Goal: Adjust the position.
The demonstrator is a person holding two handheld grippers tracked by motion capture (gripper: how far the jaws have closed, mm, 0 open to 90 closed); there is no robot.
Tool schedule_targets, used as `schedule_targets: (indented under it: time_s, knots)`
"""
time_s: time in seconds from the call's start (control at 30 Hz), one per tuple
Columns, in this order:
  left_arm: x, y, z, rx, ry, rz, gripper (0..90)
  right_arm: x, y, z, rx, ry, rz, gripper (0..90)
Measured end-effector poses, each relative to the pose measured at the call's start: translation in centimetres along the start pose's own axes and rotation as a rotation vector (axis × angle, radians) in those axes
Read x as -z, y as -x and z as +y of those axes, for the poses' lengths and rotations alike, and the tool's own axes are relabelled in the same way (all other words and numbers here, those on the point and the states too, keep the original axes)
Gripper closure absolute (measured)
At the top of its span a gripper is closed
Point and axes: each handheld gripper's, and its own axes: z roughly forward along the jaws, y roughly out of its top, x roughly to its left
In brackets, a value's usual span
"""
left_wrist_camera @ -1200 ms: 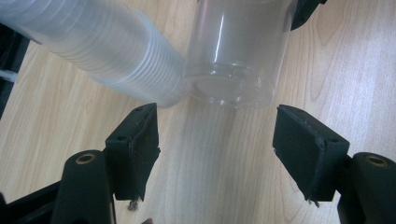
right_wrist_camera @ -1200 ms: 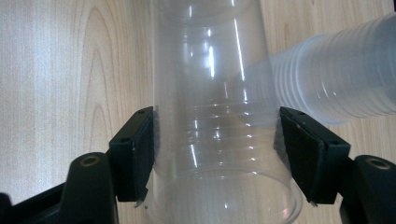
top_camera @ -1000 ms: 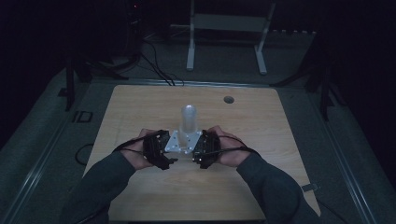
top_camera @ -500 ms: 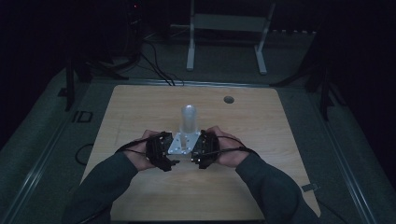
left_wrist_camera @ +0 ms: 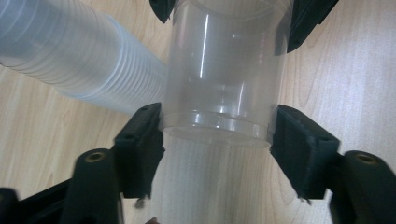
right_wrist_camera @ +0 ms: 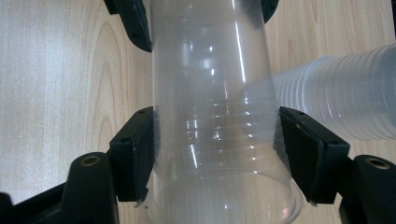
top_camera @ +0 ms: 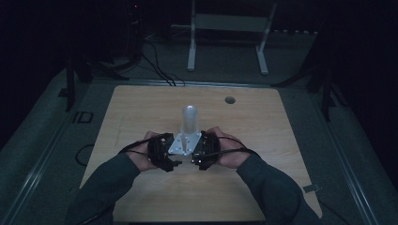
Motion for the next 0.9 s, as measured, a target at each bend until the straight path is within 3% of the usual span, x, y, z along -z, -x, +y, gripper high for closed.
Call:
schedule_targets:
  time_s: [0.3,0.4,0.47,0.9]
  knots:
    - [-0.1,0.2,-0.1,0.025,0.024,-0.015,41.6,0.0,-0.1,0.0,0.005,0.004,0.018,29.3]
    - [-0.3,0.5,-0.2,0.053,0.045,-0.016,41.8,0.1,-0.3,-0.1,-0.021,0.023,0.031,20.7]
    - [0.0,-0.1,-0.3,-0.025,-0.025,-0.015,41.8,0.2,-0.2,-0.2,-0.013,0.025,0.030,18.4]
    - [-0.2,-0.4,-1.1,-0.004,-0.025,-0.010,41.7,1.7,-0.1,-0.6,-0.018,0.083,-0.003,14.7]
